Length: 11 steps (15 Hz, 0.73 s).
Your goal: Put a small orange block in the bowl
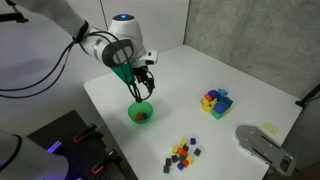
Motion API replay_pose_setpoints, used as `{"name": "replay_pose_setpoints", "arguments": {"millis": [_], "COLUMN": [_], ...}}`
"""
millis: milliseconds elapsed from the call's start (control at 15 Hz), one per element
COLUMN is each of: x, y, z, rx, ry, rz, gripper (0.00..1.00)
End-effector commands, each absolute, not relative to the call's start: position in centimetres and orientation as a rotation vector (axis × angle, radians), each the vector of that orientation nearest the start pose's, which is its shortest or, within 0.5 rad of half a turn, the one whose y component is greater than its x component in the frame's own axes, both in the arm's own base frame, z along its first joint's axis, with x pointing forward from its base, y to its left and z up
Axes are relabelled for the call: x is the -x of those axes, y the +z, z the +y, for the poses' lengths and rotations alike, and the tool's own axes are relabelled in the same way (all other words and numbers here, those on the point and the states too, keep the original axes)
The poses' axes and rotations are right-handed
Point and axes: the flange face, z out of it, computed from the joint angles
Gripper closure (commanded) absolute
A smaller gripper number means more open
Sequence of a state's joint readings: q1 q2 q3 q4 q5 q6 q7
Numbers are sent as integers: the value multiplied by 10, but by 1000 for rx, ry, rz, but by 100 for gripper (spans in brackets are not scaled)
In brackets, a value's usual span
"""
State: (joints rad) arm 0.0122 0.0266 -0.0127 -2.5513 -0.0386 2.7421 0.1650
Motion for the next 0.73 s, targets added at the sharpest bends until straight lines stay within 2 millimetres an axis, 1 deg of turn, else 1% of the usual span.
{"name": "replay_pose_setpoints", "arguments": {"millis": [0,133,267,400,467,533,600,667], "x": [-455,-447,-441,-437,-436,-433,-437,-435], "y": [318,338,358,374,379,380,371,373], "z": [-17,-25,-35,-41,-44,-46,-39,-41], "rx": [3166,3158,3168,3176,3182,3193,3171,3177], "ry": [-144,-15,49,74,72,70,61,60], "rz": [216,184,166,171,178,166,195,195], "gripper": [0,0,0,0,0,0,0,0]}}
